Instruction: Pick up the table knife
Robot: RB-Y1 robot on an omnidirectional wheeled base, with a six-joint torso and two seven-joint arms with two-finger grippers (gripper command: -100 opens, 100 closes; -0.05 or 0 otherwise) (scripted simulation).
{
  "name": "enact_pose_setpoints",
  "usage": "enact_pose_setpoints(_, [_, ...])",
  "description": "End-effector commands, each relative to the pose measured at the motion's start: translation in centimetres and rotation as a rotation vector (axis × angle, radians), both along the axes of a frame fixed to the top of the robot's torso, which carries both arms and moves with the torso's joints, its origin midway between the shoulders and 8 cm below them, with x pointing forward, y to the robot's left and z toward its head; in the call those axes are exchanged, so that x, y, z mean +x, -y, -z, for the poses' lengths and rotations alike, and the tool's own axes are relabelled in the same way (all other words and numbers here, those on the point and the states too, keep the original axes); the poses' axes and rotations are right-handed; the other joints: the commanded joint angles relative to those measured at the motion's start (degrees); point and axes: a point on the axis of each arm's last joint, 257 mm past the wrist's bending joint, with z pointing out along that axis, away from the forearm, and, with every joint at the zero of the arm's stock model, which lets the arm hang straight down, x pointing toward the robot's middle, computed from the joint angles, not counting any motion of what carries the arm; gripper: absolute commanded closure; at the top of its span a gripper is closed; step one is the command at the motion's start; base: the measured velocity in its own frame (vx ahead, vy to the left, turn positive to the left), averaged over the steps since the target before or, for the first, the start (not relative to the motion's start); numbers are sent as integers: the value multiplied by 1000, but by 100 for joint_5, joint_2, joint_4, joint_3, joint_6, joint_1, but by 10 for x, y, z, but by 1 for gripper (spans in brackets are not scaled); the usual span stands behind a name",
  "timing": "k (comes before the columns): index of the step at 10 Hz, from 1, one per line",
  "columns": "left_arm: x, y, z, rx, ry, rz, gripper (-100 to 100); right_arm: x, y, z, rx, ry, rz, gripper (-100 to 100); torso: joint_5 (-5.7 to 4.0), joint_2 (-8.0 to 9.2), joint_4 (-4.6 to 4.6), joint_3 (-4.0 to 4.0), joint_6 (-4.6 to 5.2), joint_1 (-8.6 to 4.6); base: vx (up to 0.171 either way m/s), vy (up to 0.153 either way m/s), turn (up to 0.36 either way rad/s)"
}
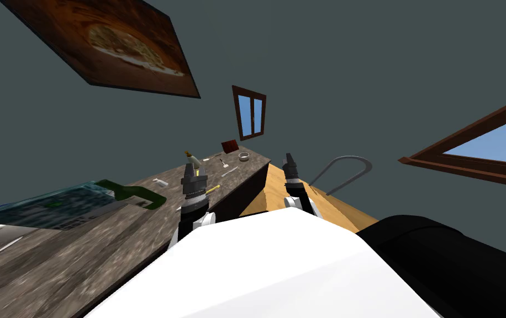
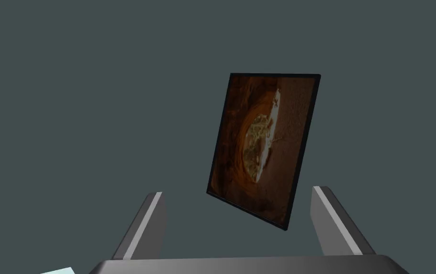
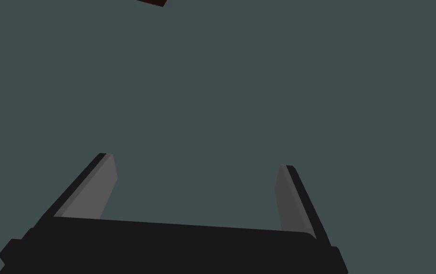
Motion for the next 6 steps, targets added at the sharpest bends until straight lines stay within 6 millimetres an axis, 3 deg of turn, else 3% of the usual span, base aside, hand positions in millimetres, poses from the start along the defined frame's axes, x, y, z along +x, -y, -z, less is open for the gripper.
enact_pose_setpoints(1, [0,0,8,38,-21,4,-100,0,0,0,0,0,0,0,0,0,0,0,0,0,-10,-24,-56])
enact_pose_setpoints(6, [-1,-11,64,238,-165,4,-100,0,0,0,0,0,0,0,-7,19,4,11,1,-31,-39,-75,-124])
